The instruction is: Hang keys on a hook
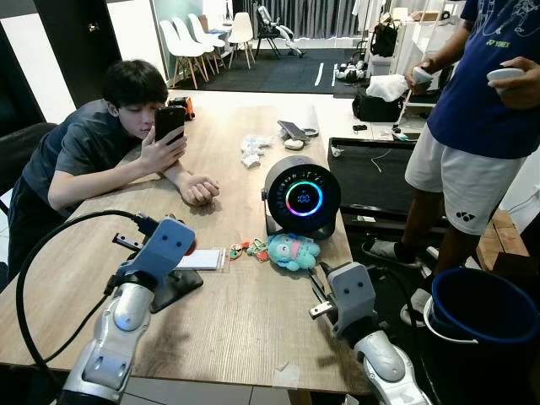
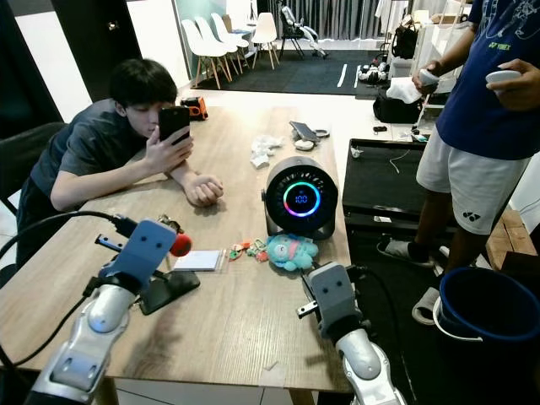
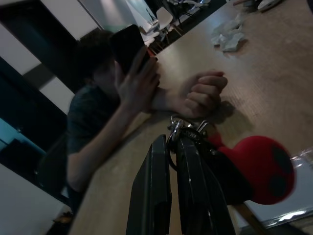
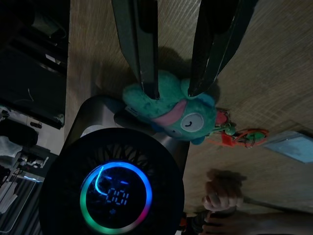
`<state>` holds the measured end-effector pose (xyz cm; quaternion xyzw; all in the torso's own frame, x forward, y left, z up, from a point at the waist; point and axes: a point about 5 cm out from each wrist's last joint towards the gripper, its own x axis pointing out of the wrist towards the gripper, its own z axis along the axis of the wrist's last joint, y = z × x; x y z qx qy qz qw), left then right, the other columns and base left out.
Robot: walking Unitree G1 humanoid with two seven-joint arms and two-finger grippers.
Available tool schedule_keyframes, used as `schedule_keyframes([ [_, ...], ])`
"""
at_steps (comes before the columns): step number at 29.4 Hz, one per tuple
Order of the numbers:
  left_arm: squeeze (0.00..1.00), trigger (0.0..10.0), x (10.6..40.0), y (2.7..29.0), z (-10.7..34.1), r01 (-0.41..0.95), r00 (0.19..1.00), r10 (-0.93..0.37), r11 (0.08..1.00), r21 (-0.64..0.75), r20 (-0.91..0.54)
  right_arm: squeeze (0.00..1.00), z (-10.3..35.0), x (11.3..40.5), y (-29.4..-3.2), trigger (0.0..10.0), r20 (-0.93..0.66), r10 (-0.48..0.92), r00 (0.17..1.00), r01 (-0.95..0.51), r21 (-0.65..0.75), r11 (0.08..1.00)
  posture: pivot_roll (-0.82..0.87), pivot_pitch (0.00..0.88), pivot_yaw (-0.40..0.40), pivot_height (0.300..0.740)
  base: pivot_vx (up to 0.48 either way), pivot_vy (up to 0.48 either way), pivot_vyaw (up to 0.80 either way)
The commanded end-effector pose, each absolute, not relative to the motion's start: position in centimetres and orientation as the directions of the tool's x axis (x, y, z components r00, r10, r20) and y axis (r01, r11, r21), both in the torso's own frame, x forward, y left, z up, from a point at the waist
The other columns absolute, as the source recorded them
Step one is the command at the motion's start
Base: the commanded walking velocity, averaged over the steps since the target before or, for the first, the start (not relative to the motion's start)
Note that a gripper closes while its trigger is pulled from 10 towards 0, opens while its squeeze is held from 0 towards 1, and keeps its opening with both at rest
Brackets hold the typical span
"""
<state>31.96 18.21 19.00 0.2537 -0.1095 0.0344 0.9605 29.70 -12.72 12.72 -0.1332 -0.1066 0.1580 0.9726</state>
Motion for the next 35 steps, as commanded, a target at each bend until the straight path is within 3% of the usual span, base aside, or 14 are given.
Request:
schedule_keyframes([
  [1, 0.0, 10.0, 32.2, 17.7, 18.6, -0.101, 0.984, 0.029, 0.902, 0.421, 0.173, 0.0, 12.4, 29.6, -12.3, 10.0, 0.151, 0.356, 0.922, -0.301, -0.298, 0.906, 0.01, 0.11, 0.06, 0.74, 0.0, 0.0, 0.0],
  [2, 0.0, 10.0, 32.5, 17.5, 18.4, -0.105, 0.988, 0.072, 0.96, 0.259, 0.133, 0.0, 12.5, 29.7, -12.3, 10.0, 0.154, 0.354, 0.922, -0.298, -0.299, 0.906, 0.01, 0.11, 0.06, 0.74, 0.0, 0.0, 0.0],
  [3, 0.0, 10.0, 32.6, 17.4, 18.0, -0.114, 0.99, 0.096, 0.976, 0.187, 0.099, 0.0, 12.6, 29.8, -12.4, 10.0, 0.157, 0.352, 0.923, -0.295, -0.299, 0.907, 0.01, 0.11, 0.06, 0.74, 0.0, 0.0, 0.0],
  [6, 0.0, 10.0, 32.7, 16.8, 18.1, -0.068, 0.993, 0.046, 0.976, 0.209, 0.109, 0.0, 12.7, 29.9, -12.5, 10.0, 0.161, 0.346, 0.924, -0.288, -0.299, 0.91, 0.0, 0.107, 0.063, 0.74, 0.0, 0.0, 0.0],
  [11, 0.0, 10.0, 32.8, 16.5, 18.5, -0.059, 0.991, 0.051, 0.997, 0.058, 0.126, 0.0, 12.7, 29.8, -12.6, 10.0, 0.174, 0.318, 0.932, -0.26, -0.292, 0.921, 0.0, 0.102, 0.072, 0.74, 0.0, 0.0, 0.0],
  [14, 0.0, 10.0, 32.6, 16.3, 18.4, -0.115, 0.986, 0.124, 0.99, -0.081, 0.113, 0.0, 13.0, 30.0, -13.0, 10.0, 0.197, 0.239, 0.951, -0.197, -0.212, 0.957, 0.0, 0.095, 0.078, 0.74, 0.0, 0.0, 0.0],
  [20, 0.0, 10.0, 31.5, 14.6, 18.7, -0.1, 0.978, 0.092, 0.995, 0.032, 0.188, 0.0, 13.5, 29.9, -13.1, 10.0, 0.231, 0.171, 0.958, -0.139, -0.149, 0.979, 0.0, 0.101, 0.094, 0.74, 0.0, 0.0, 0.0],
  [35, 0.0, 10.0, 32.0, 15.8, 20.7, -0.178, 0.951, 0.174, 0.984, -0.01, 0.255, 0.0, 16.7, 30.6, -13.0, 10.0, 0.358, 0.12, 0.926, -0.084, -0.114, 0.99, 0.02, 0.057, 0.083, 0.74, 0.0, 0.0, 0.0],
])
